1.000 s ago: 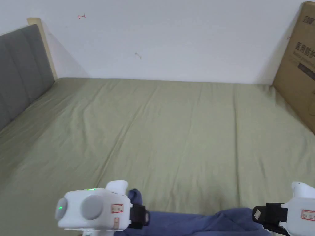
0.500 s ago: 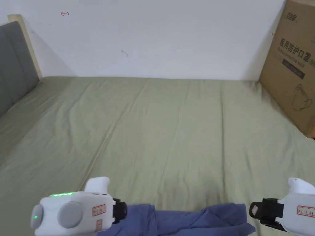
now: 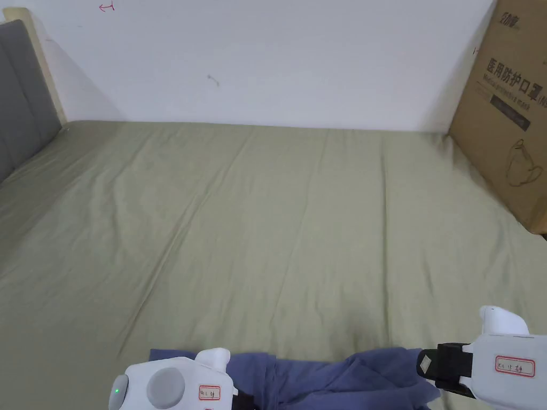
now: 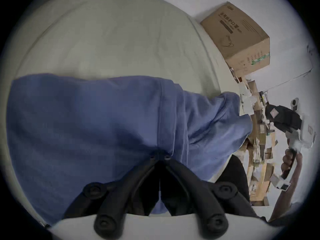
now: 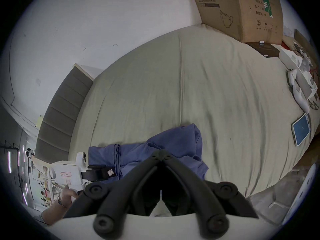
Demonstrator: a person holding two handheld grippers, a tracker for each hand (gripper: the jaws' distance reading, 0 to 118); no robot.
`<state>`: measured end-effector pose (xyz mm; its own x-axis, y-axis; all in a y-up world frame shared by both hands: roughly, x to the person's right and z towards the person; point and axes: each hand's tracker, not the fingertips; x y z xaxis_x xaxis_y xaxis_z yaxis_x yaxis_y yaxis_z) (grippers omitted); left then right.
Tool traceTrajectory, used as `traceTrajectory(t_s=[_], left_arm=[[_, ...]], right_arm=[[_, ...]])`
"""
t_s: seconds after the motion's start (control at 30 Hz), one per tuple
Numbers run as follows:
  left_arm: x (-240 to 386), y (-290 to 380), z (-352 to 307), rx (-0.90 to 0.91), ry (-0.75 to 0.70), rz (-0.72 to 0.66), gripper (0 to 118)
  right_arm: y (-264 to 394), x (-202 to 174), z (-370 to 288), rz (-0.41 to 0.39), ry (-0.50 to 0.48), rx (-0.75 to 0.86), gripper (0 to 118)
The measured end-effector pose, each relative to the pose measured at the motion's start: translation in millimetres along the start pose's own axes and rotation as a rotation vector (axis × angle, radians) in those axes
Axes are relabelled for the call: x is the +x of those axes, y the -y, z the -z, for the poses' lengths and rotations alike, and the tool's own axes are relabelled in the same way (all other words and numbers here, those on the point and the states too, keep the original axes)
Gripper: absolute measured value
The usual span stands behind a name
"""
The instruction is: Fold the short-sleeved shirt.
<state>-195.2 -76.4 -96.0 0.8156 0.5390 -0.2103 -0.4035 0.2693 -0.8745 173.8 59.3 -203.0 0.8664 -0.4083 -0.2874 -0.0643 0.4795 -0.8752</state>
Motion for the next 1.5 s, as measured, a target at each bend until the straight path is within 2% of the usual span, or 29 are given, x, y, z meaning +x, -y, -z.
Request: traceTrajectory(t_s=[0.1, 0.23, 0.33, 0.43, 0.53, 0.57, 0.6, 0.63, 0.67, 0.7, 0.73, 0.77, 0.87, 0.97, 1.03, 1.17, 1.2, 1.23, 1.27, 1.3, 1.33, 1.37, 1.4, 1.5], left_arm=[[-4.7, 0.4, -10.0, 0.003, 0.103, -0.051, 1], [-21.2, 0.4, -29.8, -0.009, 0.399, -0.152, 2], [-21.9, 2.7, -80.1, 0.108, 0.406, -0.137, 2], [-66.1, -2.6, -119.1, 0.229, 0.423, -0.207, 2], [-111.2, -4.5, -145.9, 0.293, 0.341, -0.268, 2], [-123.3, -4.4, -150.7, 0.297, 0.322, -0.273, 7], [-139.1, -7.3, -151.3, 0.294, 0.319, -0.279, 18], [-148.2, -6.0, -151.6, 0.29, 0.315, -0.291, 38], [-157.2, -4.2, -148.9, 0.28, 0.3, -0.301, 74], [-164.1, -1.4, -142.8, 0.261, 0.312, -0.311, 95], [-170.1, -0.9, -136.1, 0.241, 0.33, -0.316, 107], [-173.0, 1.7, -128.7, 0.215, 0.367, -0.319, 115], [-179.0, 12.0, -93.2, 0.159, 0.472, -0.346, 117], [-168.9, 14.8, -65.2, 0.198, 0.713, -0.401, 117], [-151.9, 15.2, -41.1, 0.128, 0.796, -0.428, 117], [-129.8, 14.5, -23.0, 0.068, 0.781, -0.307, 116], [-130.2, 15.9, -21.3, 0.073, 0.758, -0.316, 111], [-133.1, 17.9, -18.8, 0.064, 0.661, -0.343, 94], [-131.7, 19.1, -14.5, 0.04, 0.547, -0.348, 33], [-139.8, 26.0, -11.3, -0.004, 0.333, -0.309, 8], [-135.1, 29.1, -20.7, 0.061, 0.587, -0.429, 8], [-125.4, 27.8, -26.5, 0.077, 0.549, -0.382, 8], [-129.8, 3.8, -42.5, 0.065, 0.427, -0.296, 8], [-101.8, 2.1, -73.0, 0.084, 0.266, -0.195, 8]], right_arm=[[0.6, -1.8, 0.5, -0.002, -0.004, -0.003, 0], [0.2, -2.7, 3.1, 0.001, -0.007, -0.006, 0], [-2.4, -3.5, 1.8, 0.0, -0.006, -0.012, 0], [-6.3, -5.8, -1.7, -0.021, 0.01, -0.007, 0], [-8.7, -6.3, -3.8, -0.025, 0.019, 0.001, 0], [-8.9, -6.3, -3.6, -0.023, 0.021, 0.005, 0], [-9.1, -6.8, -3.6, -0.021, 0.023, 0.008, 0], [-9.4, -7.9, -3.1, -0.019, 0.027, 0.008, 0], [-9.8, -9.4, -1.7, -0.021, 0.034, 0.006, 0], [-10.2, -11.3, 0.0, -0.026, 0.041, 0.002, 0], [-10.3, -13.4, 1.3, -0.03, 0.048, -0.003, 0], [-10.4, -15.7, 2.1, -0.033, 0.05, -0.006, 0], [-10.0, -22.6, 5.0, -0.044, 0.047, -0.02, 0], [-10.2, -29.5, 8.0, -0.063, 0.051, -0.037, 0], [-9.8, -36.2, 7.0, -0.076, 0.053, -0.043, 0], [-10.5, -43.6, 4.7, -0.087, 0.046, -0.045, 0], [-10.3, -44.6, 4.1, -0.088, 0.046, -0.044, 0], [-10.1, -45.1, 3.9, -0.089, 0.044, -0.043, 0], [-9.9, -45.3, 3.8, -0.09, 0.041, -0.043, 0], [-9.6, -45.4, 3.7, -0.09, 0.038, -0.044, 0], [-8.7, -45.6, 3.7, -0.089, 0.037, -0.045, 0], [-7.7, -45.6, 3.5, -0.087, 0.037, -0.046, 0], [-6.9, -44.7, 2.9, -0.084, 0.033, -0.047, 0], [-5.2, -43.6, 0.4, -0.08, 0.019, -0.047, 0]])
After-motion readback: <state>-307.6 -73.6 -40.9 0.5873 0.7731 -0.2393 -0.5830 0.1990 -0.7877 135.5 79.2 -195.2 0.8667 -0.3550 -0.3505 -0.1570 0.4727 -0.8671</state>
